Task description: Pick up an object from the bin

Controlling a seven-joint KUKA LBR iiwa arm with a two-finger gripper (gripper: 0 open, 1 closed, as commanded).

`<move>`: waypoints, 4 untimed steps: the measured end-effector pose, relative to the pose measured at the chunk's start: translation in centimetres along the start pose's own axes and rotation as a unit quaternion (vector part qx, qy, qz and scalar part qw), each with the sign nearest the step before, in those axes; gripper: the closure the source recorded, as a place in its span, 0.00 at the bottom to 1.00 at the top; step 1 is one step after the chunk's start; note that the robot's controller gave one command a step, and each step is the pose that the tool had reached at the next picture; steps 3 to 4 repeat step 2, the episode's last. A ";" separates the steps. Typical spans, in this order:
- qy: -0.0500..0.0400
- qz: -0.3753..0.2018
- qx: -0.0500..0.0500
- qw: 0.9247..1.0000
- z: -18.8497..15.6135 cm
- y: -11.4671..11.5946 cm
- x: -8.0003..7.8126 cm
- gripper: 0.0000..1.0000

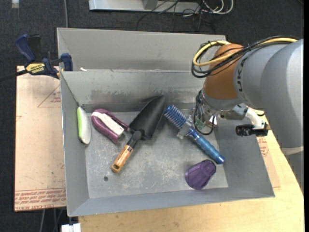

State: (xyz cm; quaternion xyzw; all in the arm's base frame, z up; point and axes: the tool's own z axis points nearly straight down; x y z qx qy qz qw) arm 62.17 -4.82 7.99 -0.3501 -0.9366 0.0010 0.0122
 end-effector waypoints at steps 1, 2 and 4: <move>-0.003 -0.001 -0.002 1.000 -1.8 0.1 -0.1 1.00; -0.003 -0.001 -0.003 1.000 -2.6 0.1 -0.1 1.00; -0.003 -0.001 -0.003 1.000 -2.6 0.1 -0.1 1.00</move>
Offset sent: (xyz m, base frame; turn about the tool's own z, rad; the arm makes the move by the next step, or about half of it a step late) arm 0.0000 -0.0001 0.0360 0.0000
